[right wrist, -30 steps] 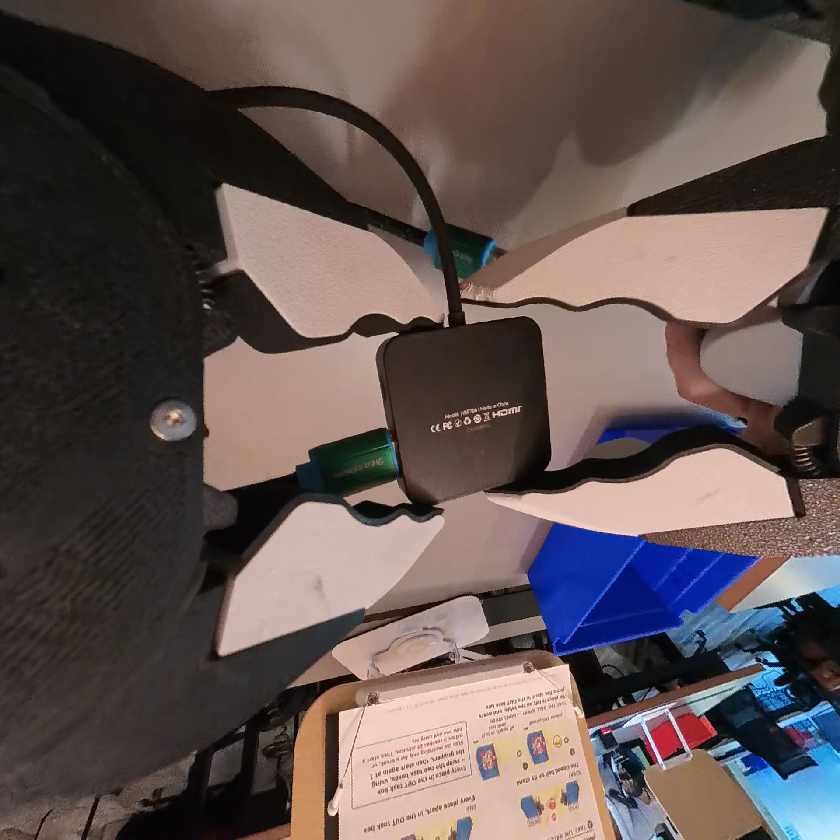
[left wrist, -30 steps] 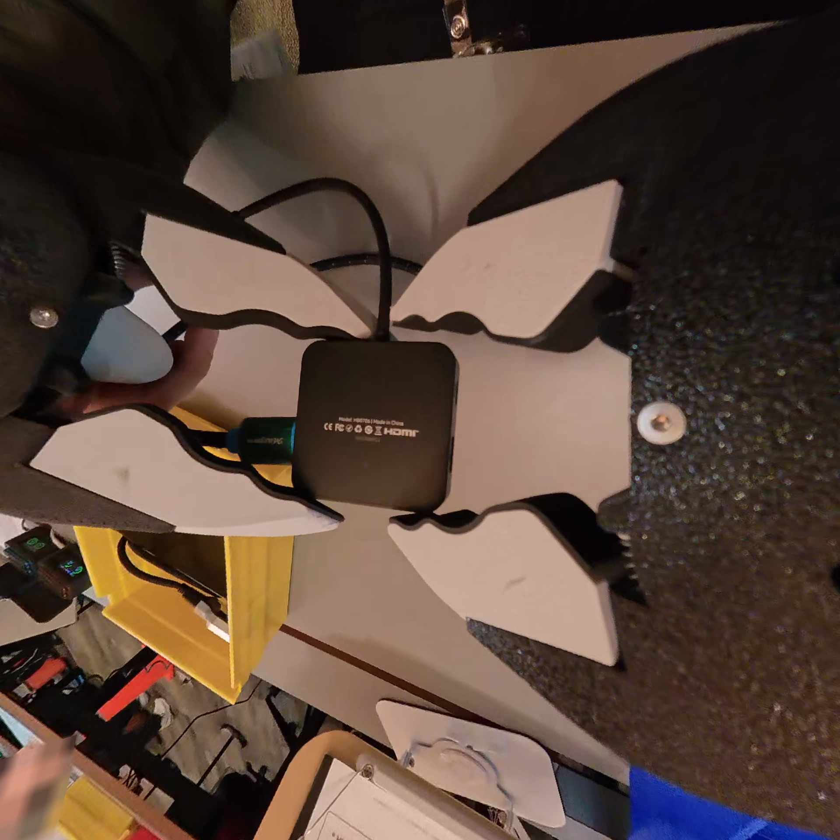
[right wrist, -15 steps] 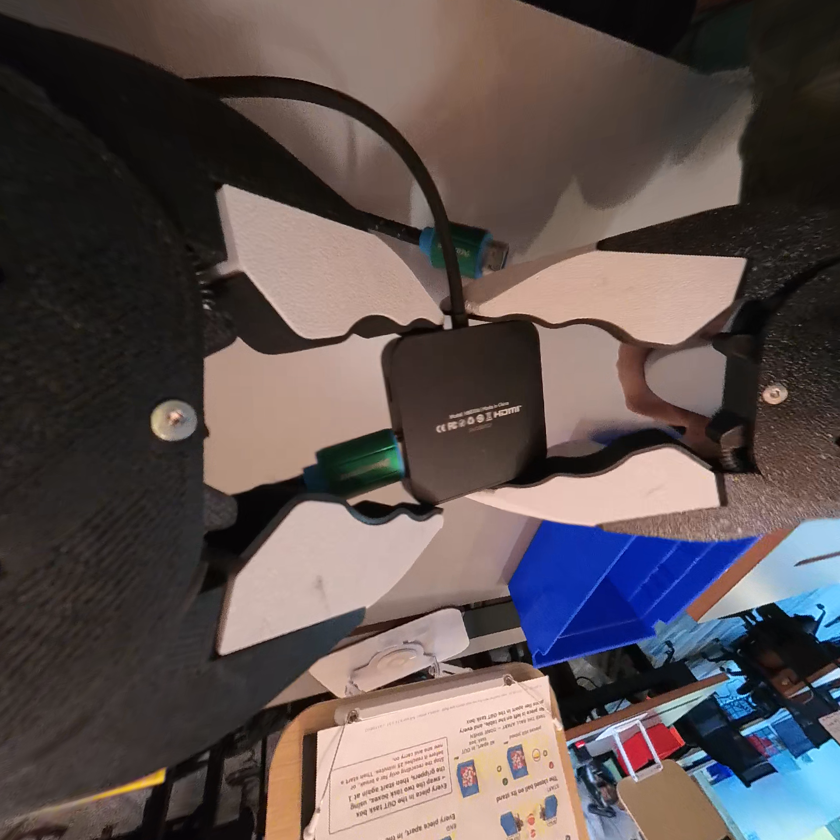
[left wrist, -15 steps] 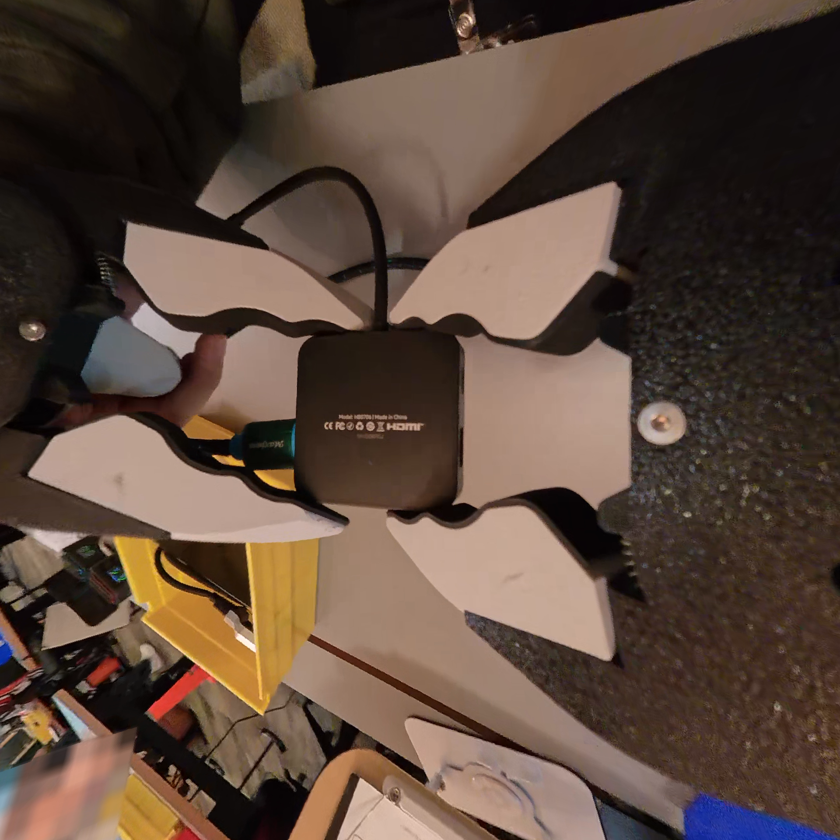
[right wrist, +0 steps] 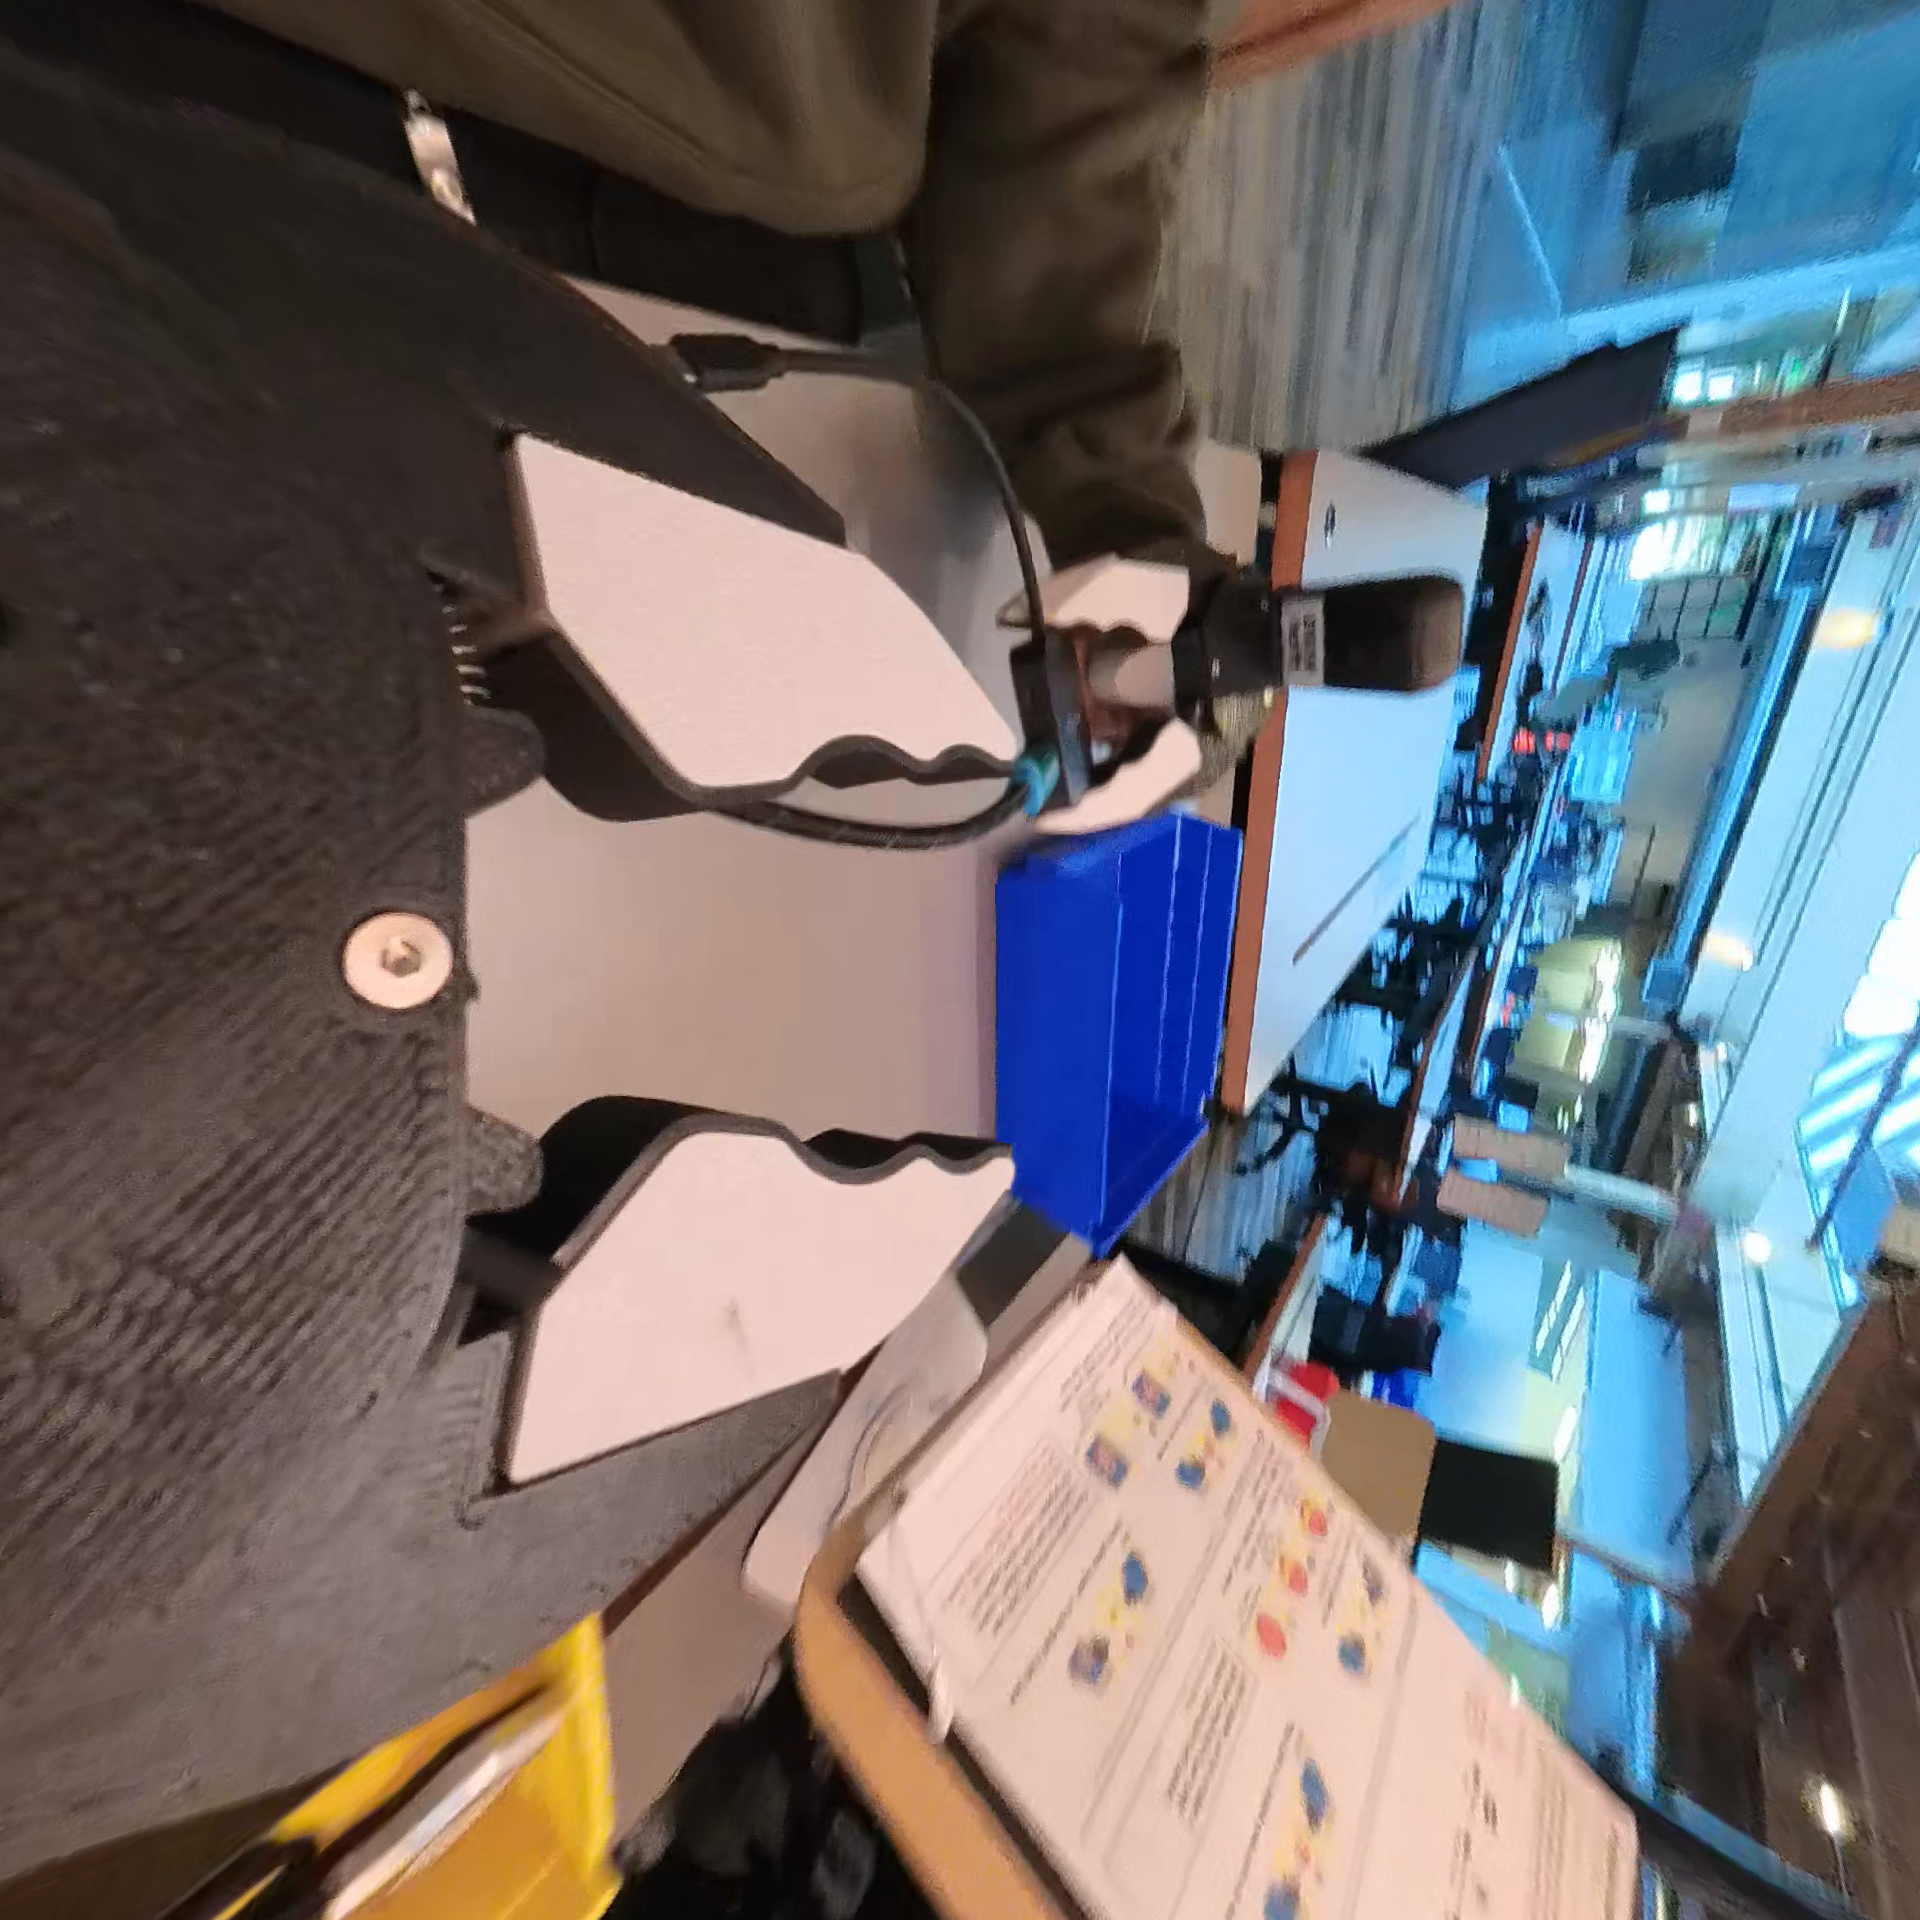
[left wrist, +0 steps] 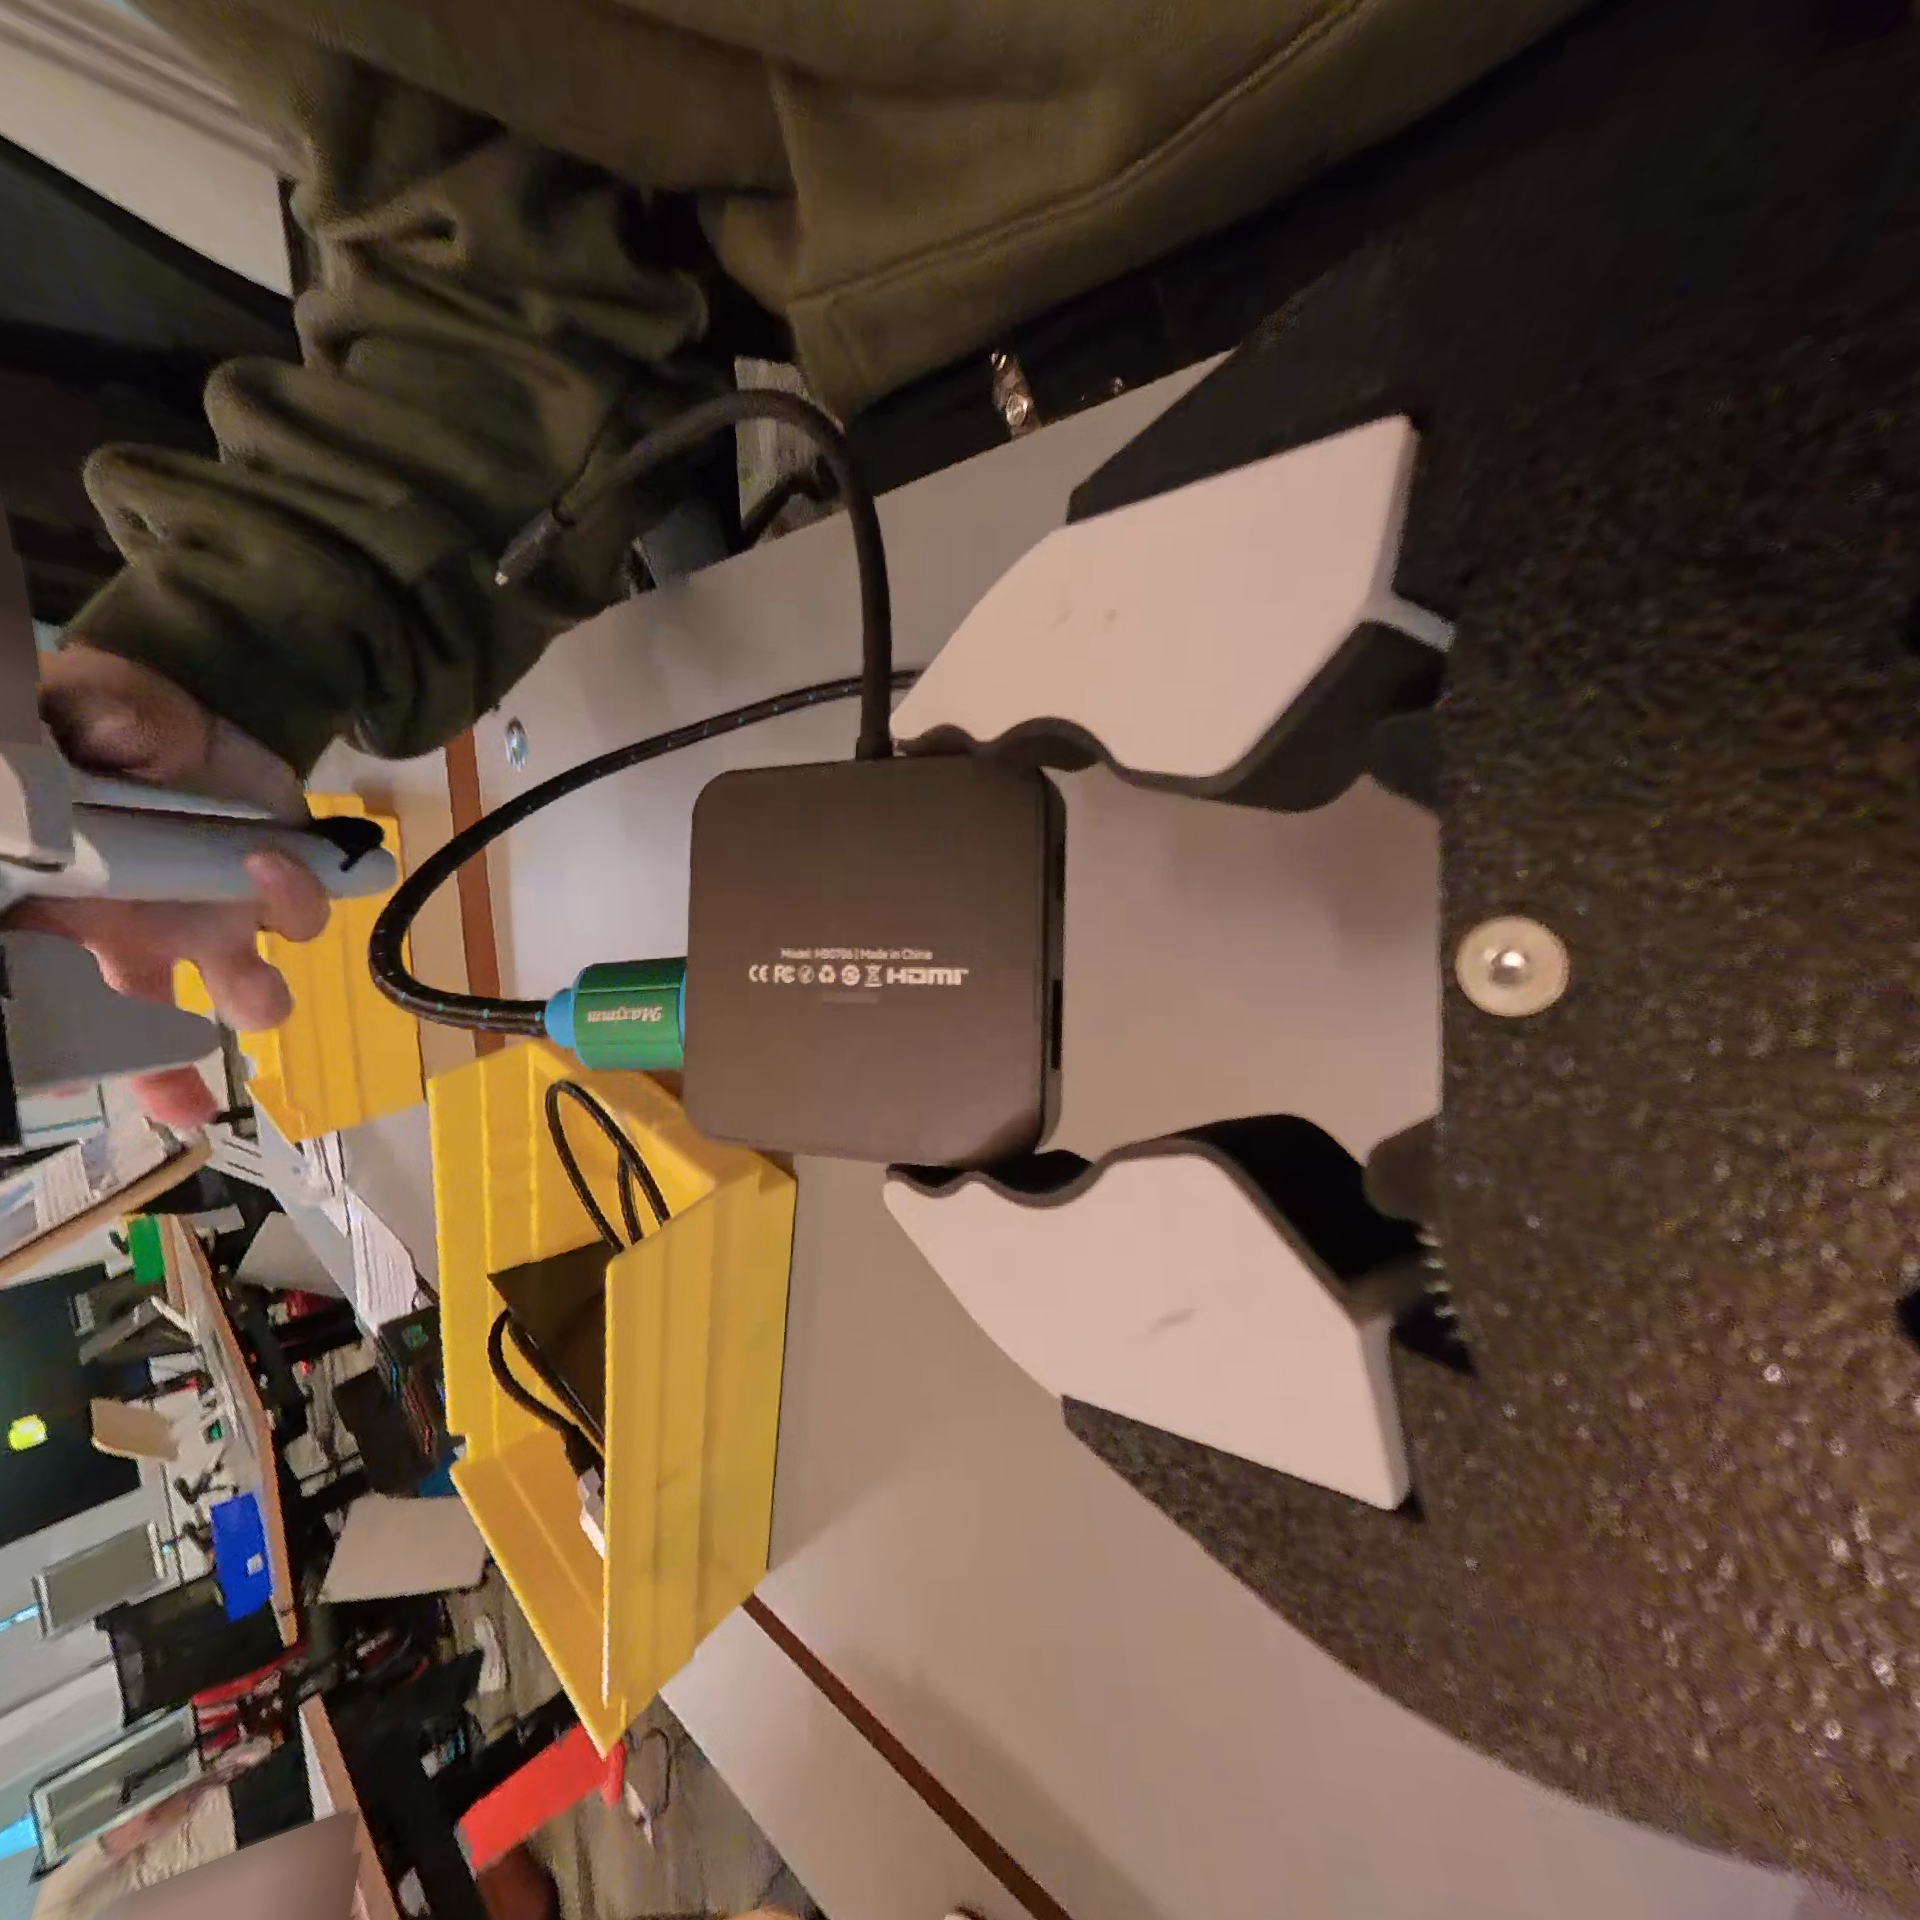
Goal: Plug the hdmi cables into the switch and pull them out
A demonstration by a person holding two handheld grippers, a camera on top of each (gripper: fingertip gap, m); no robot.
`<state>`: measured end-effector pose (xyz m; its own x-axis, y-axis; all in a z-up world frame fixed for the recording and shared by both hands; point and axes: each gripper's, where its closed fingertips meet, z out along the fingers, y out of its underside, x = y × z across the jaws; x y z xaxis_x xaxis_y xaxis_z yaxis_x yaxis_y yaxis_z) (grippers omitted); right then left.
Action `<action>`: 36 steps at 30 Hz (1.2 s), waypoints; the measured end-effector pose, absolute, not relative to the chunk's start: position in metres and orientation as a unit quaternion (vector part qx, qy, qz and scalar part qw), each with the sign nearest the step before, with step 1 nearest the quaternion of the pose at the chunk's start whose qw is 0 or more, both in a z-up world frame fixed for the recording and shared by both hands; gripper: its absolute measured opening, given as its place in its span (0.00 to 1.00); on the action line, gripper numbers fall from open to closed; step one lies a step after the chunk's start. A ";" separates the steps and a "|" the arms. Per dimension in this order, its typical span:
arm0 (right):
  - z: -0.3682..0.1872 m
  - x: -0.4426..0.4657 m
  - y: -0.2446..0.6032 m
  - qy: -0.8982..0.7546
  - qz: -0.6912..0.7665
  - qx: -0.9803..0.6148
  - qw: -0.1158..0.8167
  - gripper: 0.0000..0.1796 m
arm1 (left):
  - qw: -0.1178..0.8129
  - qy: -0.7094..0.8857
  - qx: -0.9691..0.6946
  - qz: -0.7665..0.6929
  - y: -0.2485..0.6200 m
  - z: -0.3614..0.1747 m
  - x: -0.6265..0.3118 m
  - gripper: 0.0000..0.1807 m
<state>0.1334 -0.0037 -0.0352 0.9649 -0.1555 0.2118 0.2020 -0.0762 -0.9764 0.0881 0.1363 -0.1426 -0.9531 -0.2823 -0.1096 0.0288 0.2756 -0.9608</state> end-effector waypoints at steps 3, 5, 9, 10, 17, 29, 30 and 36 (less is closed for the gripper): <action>-0.050 0.109 0.043 -0.086 -0.082 -0.755 0.644 0.36 | 0.105 0.782 -0.070 -0.610 0.141 -0.145 0.083 0.40; -0.061 0.105 0.072 -0.098 -0.046 -0.789 0.604 0.35 | 0.088 0.782 -0.065 -0.614 0.143 -0.144 0.079 0.40; -0.079 0.106 0.119 -0.093 -0.006 -0.830 0.550 0.34 | 0.092 0.783 -0.058 -0.612 0.148 -0.142 0.073 0.40; -0.085 0.103 0.127 -0.096 -0.012 -0.839 0.535 0.35 | 0.099 0.784 -0.056 -0.610 0.152 -0.141 0.071 0.40; -0.107 0.077 0.147 -0.119 -0.004 -0.842 0.526 0.25 | 0.141 0.781 -0.036 -0.607 0.172 -0.128 0.058 0.40; -0.088 0.058 0.150 -0.162 -0.098 -0.821 0.538 0.12 | 0.194 0.809 -0.018 -0.555 0.166 -0.122 0.054 0.40; -0.087 0.057 0.150 -0.167 -0.098 -0.821 0.538 0.12 | 0.194 0.810 -0.016 -0.553 0.164 -0.123 0.053 0.40; -0.086 0.069 0.145 -0.133 -0.115 -0.824 0.539 0.12 | 0.197 0.808 -0.021 -0.555 0.167 -0.124 0.056 0.40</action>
<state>0.0687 0.1447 -0.0858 0.9380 0.0946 0.3334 0.3434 -0.3839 -0.8572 0.0564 0.1670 -0.1243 -0.9217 -0.2522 -0.2946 0.1848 0.3823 -0.9054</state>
